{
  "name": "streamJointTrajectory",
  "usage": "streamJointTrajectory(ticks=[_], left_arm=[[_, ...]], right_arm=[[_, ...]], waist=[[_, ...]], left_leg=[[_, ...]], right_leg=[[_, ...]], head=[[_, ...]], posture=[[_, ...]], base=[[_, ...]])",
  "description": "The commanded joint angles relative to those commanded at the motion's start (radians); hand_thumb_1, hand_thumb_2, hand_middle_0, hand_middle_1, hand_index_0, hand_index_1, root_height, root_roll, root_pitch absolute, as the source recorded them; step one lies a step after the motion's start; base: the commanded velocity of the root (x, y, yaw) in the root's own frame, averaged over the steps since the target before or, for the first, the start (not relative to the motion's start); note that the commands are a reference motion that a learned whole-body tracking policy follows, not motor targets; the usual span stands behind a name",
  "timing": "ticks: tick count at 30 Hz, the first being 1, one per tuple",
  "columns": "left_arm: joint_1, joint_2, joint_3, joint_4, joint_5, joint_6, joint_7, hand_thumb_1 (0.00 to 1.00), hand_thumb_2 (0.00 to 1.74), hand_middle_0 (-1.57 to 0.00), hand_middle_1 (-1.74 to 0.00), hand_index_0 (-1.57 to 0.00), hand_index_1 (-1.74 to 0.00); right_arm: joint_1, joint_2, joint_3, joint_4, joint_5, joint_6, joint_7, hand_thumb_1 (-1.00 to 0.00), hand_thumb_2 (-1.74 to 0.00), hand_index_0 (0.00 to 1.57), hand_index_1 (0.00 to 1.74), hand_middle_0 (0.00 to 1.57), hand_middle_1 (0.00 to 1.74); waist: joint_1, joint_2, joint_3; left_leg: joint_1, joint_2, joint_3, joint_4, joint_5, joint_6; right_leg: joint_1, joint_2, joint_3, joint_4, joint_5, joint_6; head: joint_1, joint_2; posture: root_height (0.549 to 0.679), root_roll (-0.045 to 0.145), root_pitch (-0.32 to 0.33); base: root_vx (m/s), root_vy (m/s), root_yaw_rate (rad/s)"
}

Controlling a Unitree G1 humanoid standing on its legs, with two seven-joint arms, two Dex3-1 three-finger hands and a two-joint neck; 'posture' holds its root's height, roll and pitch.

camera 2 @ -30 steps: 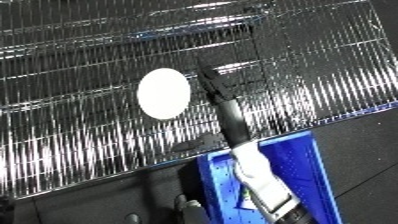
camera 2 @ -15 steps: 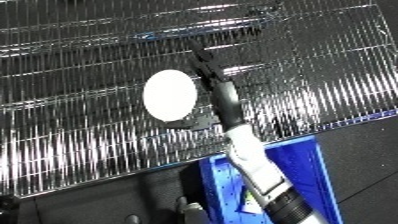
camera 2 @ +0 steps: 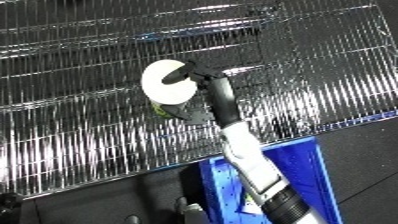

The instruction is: Pick up the object and place it into the box

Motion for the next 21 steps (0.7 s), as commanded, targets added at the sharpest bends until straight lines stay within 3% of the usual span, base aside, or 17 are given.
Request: streamJointTrajectory(ticks=[14, 21], left_arm=[[0.037, 0.009, 0.05, -0.026, 0.016, 0.006, -0.023, 1.0, 1.74, -1.57, -1.74, -1.57, -1.74], [0.096, 0.008, 0.094, -0.056, 0.027, -0.008, -0.02, 1.0, 1.74, -1.57, -1.74, -1.57, -1.74]], right_arm=[[0.153, -0.021, -0.09, -0.192, -0.094, -0.009, -0.037, -0.65, -1.13, 1.02, 1.13, 1.02, 1.13], [0.341, -0.036, -0.19, -0.354, -0.142, -0.058, -0.057, -0.65, -1.13, 1.02, 1.13, 1.02, 1.13]], waist=[[-0.042, -0.02, -0.001], [-0.083, -0.036, -0.02]], left_leg=[[0.06, 0.016, 0.01, -0.048, -0.002, -0.0012], [0.092, 0.03, 0.02, -0.074, -0.01, 0.0018]], right_leg=[[0.06, 0.0123, 0.014, -0.067, 0.019, 0.0106], [0.096, 0.0276, 0.032, -0.111, 0.026, 0.0188]], head=[[0.032, 0.017], [0.046, 0.012]], posture=[[0.607, 0.056, 0.039], [0.615, 0.056, 0.041]], base=[[-0.02, -0.019, -0.107], [-0.016, 0.011, -0.193]])
